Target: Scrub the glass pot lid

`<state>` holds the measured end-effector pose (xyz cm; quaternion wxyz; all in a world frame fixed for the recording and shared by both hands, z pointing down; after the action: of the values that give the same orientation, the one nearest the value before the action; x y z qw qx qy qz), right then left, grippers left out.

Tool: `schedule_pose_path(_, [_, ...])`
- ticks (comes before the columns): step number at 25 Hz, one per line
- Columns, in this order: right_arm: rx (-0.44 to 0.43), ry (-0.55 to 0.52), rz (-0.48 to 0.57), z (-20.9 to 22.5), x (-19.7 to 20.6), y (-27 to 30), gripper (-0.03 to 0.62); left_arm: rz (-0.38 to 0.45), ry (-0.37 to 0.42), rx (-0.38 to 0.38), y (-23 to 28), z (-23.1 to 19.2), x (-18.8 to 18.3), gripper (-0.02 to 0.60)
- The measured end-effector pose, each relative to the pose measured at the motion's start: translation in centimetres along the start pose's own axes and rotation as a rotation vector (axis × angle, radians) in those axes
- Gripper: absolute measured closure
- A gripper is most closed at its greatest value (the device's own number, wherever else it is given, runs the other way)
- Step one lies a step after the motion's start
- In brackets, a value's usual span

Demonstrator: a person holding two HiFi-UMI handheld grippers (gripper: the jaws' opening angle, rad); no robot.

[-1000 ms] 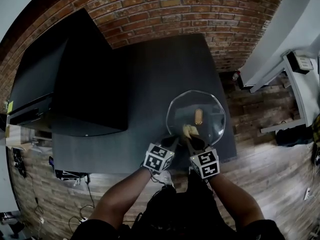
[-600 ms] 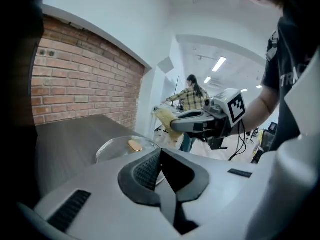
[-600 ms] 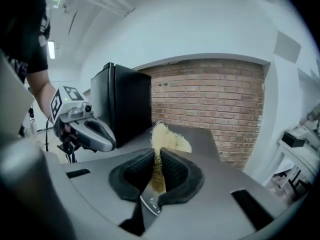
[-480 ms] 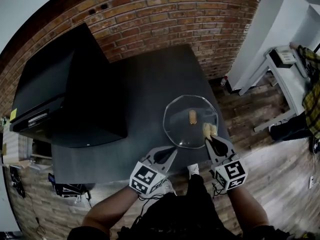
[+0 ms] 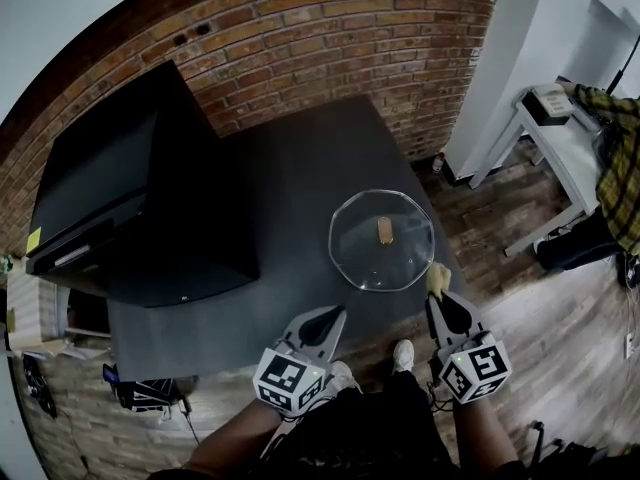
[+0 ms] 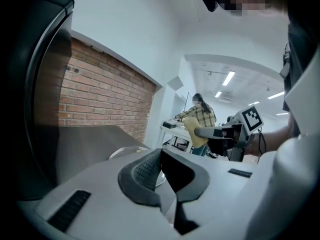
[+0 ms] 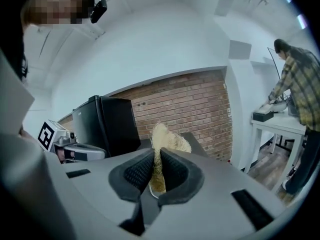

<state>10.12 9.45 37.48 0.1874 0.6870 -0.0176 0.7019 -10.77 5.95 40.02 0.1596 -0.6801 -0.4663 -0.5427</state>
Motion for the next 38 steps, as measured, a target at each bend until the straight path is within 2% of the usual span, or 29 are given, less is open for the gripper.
schedule_pose_path(8, [-0.062, -0.053, -0.006, -0.7, -0.5, -1.7, 0.551, 0.017, -0.002, -0.02, -0.1, 2.1, 0.1, 0.551])
schedule_pose_path(25, [-0.222, -0.054, -0.008, 2.5, 0.5, -7.8, 0.551, 0.064, -0.021, -0.135, 1.9, 11.9, 1.8, 0.551])
schedule_pose_path(38, [-0.323, -0.102, -0.002, 2.7, 0.4, -8.6, 0.551, 0.111, -0.045, -0.224, 1.8, 14.6, 3.1, 0.551])
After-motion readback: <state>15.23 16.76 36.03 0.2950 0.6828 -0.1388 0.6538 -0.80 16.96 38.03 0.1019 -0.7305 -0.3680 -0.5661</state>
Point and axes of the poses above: the fingertips, and each gripper's own axes: y forward along the fingers, z to its right, x out of its underside, the point moved 5 cm from there along -y, backward along the fingers, and after that the axes turned 8 degrees about -y, right-handed, at the moved point
